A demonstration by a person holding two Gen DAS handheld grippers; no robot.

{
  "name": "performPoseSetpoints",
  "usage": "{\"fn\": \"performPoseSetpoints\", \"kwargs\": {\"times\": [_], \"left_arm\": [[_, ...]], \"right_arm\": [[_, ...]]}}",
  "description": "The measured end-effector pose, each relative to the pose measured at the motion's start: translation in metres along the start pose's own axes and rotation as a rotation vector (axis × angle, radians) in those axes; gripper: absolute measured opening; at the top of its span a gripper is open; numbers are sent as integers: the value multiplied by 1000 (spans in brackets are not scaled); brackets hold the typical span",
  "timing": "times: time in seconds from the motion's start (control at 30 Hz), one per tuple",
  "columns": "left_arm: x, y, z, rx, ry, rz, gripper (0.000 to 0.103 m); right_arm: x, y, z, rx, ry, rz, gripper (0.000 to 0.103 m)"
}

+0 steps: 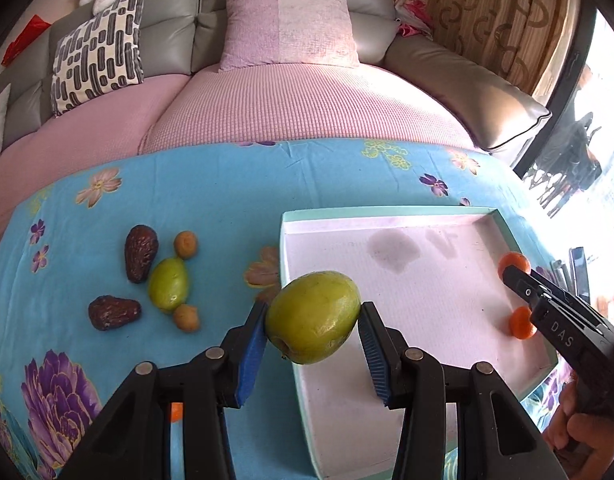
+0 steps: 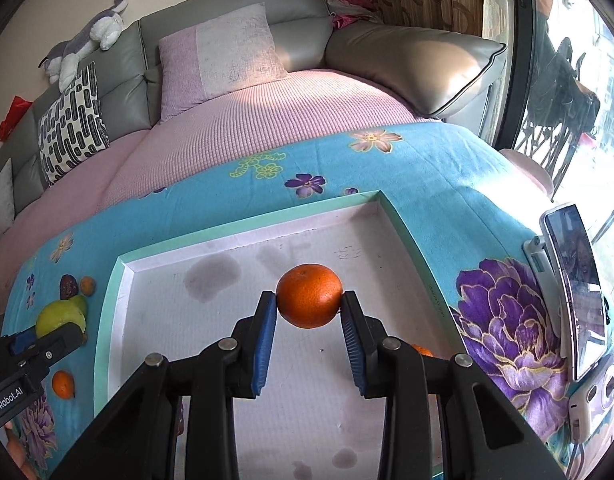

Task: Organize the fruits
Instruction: 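Lift and carry the pear in the left tool while the right tool carries the orange to the tray, then open the left tool to drop the pear while the right tool releases the orange in the tray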

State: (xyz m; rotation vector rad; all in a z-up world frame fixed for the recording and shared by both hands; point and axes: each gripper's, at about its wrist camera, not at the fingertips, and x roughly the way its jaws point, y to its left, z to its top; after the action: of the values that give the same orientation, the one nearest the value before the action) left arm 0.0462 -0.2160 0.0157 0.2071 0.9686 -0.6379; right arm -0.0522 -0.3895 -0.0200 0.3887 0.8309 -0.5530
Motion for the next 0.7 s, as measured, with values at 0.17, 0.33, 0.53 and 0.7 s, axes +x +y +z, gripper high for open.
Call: {"fn": "performPoseSetpoints", "kwargs": {"times": [0.17,0.33,0.53,0.7], "left_arm": [[21,-26,9,39,22,-8,48],[43,-41,12,59,55,-6,48],[65,-46,7,62,97,9,48],[76,-47,2,61,120,23,48]], "right_arm": [[8,-11,-1,18,26,-19,34],[15,-20,-1,43,47,-26,35],[23,-20,-5,24,74,-37,35],[31,-17,-7,0,99,-58,35]]}}
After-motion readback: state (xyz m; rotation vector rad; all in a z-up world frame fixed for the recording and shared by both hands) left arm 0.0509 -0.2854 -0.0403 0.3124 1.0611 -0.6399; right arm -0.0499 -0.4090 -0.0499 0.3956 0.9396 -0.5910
